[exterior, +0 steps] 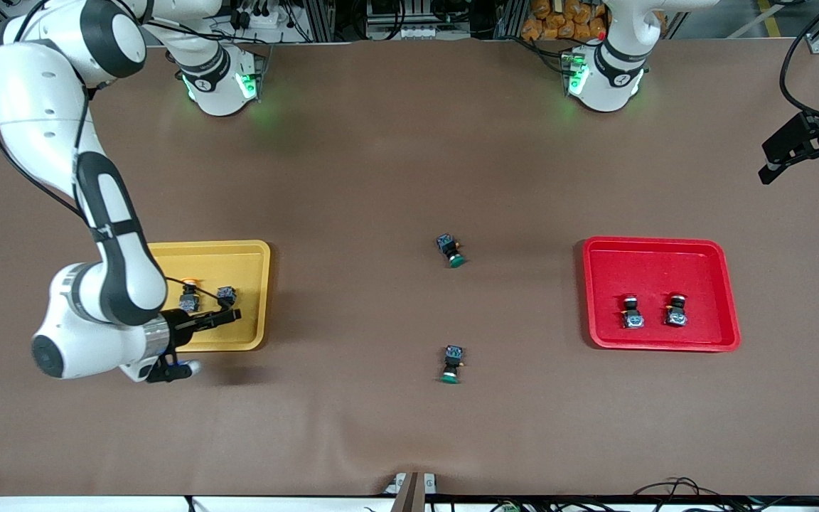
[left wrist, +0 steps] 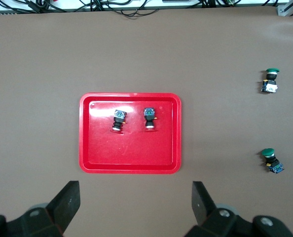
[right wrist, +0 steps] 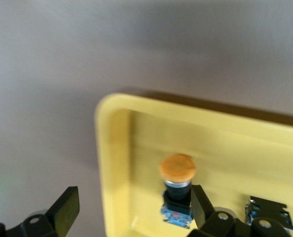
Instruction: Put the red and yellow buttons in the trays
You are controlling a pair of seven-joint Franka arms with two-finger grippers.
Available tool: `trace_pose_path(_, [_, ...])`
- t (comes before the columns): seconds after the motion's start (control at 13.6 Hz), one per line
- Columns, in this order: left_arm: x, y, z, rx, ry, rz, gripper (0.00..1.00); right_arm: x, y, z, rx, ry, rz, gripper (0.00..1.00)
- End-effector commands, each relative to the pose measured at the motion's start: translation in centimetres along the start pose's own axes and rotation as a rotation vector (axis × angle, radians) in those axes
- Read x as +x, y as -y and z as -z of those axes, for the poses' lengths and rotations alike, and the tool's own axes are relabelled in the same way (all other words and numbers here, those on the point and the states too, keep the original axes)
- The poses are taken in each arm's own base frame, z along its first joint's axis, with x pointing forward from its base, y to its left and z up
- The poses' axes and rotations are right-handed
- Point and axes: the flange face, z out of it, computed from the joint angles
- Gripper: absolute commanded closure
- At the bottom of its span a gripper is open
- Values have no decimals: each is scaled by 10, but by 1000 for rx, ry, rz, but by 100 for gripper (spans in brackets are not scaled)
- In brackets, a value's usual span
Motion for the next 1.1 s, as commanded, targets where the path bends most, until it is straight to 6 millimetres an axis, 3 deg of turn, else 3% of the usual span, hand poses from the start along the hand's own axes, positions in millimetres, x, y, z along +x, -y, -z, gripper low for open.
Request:
trace_pose_path(0.0, [2, -1, 5, 11, 4, -15, 0, 5, 29, 61, -22, -67, 71, 0])
trace_pose_path(0.22, [2, -1, 5, 11, 4, -15, 0, -3, 26, 121, -29, -145, 78, 0])
trace_pose_path(0.29, [2, -1, 5, 11, 4, -15, 0, -12, 39, 147, -44, -155, 92, 0])
trace_pose_path(0.44, [2, -1, 5, 11, 4, -15, 0, -44, 73, 199, -100, -176, 112, 0])
trace_pose_path(0.59, [2, -1, 5, 11, 4, -17, 0, -89, 98, 253, -152, -183, 124, 0])
trace_pose_path(0.66, [2, -2, 5, 11, 4, -18, 0, -103, 99, 273, -167, -209, 118, 0])
trace_pose_path(0.81, [2, -2, 5, 11, 4, -17, 0, -117, 91, 285, -186, -189, 164, 0])
trace_pose_path(0.88, [2, -2, 5, 11, 4, -18, 0, -137, 93, 305, -209, -195, 144, 0])
trace_pose_path(0.96, [2, -2, 5, 11, 4, -18, 0, -160, 112, 325, -237, -212, 135, 0])
trace_pose_path(1.03, [2, -2, 5, 11, 4, -18, 0, -179, 117, 339, -245, -210, 110, 0])
